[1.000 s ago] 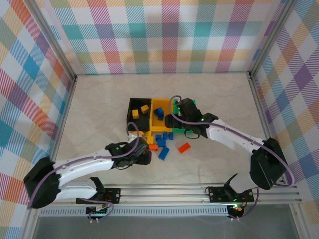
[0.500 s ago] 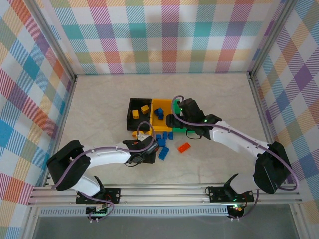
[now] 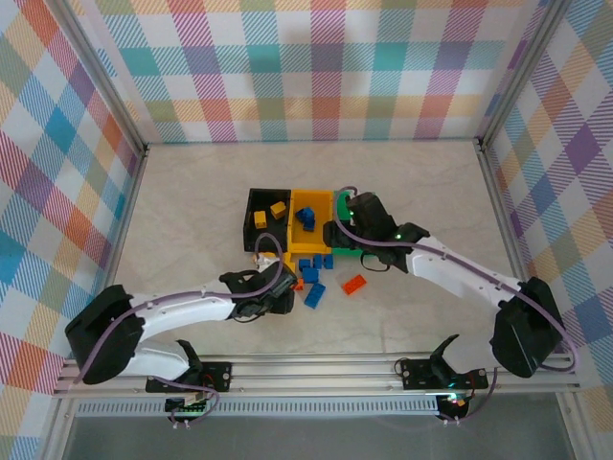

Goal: Sort the legos into containers by color

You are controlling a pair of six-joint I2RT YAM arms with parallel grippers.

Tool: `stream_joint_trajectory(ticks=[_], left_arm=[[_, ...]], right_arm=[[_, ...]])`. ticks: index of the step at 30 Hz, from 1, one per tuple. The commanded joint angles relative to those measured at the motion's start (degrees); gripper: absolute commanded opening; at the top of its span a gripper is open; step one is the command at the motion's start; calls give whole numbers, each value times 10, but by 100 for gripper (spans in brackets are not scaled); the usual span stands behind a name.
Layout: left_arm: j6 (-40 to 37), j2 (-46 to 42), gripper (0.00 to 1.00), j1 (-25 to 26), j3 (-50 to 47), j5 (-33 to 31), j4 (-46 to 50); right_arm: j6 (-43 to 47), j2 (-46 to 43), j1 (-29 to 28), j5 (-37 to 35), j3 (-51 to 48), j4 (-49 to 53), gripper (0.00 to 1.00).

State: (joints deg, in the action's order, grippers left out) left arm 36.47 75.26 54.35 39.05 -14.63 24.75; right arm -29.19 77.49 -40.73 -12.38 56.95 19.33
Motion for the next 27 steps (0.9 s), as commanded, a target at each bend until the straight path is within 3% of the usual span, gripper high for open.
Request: stream_joint_trajectory(ticks=[1,12,21,23,27], left_arm=[[-29,-6,57,-1,76,-2,28],[-115,278,55,-58,430,55,17],[-128,484,56,-70,699,66,105],[-127,510,57,-71,730,66,117],[-120,548,70,-72,783,72,137]], right_arm=[[-22,-44,2,-38,-31,20,77],[-71,-202,37,-69,-150,78,79],[-76,-228,40,-50,-175,90,80],[-77,-229,40,-47,-175,89,80],[-78,-228,40,-40,-173,89,81]])
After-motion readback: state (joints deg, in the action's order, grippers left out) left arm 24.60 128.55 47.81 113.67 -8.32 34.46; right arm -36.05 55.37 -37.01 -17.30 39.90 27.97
